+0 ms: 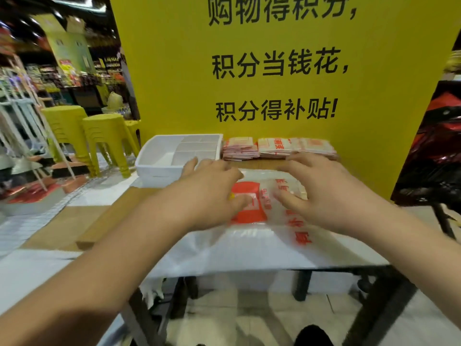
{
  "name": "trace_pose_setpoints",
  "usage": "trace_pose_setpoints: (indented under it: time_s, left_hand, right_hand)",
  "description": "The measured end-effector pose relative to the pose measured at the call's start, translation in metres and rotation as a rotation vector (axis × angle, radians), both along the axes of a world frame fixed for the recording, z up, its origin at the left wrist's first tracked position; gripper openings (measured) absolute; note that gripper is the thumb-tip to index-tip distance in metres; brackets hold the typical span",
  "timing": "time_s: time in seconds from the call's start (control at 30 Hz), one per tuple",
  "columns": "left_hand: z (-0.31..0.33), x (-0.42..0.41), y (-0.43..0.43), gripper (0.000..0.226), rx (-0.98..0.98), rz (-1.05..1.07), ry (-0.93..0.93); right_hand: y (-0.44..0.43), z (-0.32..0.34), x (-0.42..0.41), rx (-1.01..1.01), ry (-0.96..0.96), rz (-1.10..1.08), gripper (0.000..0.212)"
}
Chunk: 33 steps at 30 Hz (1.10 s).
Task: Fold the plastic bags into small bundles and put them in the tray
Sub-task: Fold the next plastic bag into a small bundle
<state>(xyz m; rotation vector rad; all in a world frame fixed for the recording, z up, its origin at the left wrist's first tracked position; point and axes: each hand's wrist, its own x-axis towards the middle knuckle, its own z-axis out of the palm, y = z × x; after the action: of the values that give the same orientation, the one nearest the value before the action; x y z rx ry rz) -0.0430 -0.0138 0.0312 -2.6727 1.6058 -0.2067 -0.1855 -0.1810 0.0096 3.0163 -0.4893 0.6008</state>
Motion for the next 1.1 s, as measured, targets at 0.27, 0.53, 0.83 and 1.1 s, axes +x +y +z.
trace_pose_setpoints:
  time_s: [0.27, 0.53, 0.83, 1.1]
  left_hand:
    - [-0.066, -0.006, 0.115, 0.082, -0.072, -0.027, 0.254]
    - [-0.064, 0.0, 0.115, 0.04, -0.287, -0.068, 0.217]
    - [-0.054, 0.017, 0.115, 0.001, -0.386, -0.029, 0.24]
    - [-0.043, 0.025, 0.121, 0.008, -0.549, 0.097, 0.189]
  right_hand:
    - [0.045, -0.041, -0.065, 0.214, 0.187, 0.135, 0.067]
    - [0.04, -0.042, -0.062, 0.189, 0.162, 0.152, 0.048]
    - [0.027, -0.029, -0.063, 0.149, 0.159, 0.085, 0.029]
    - [0.036, -0.017, -0.049, 0.122, 0.109, 0.095, 0.032]
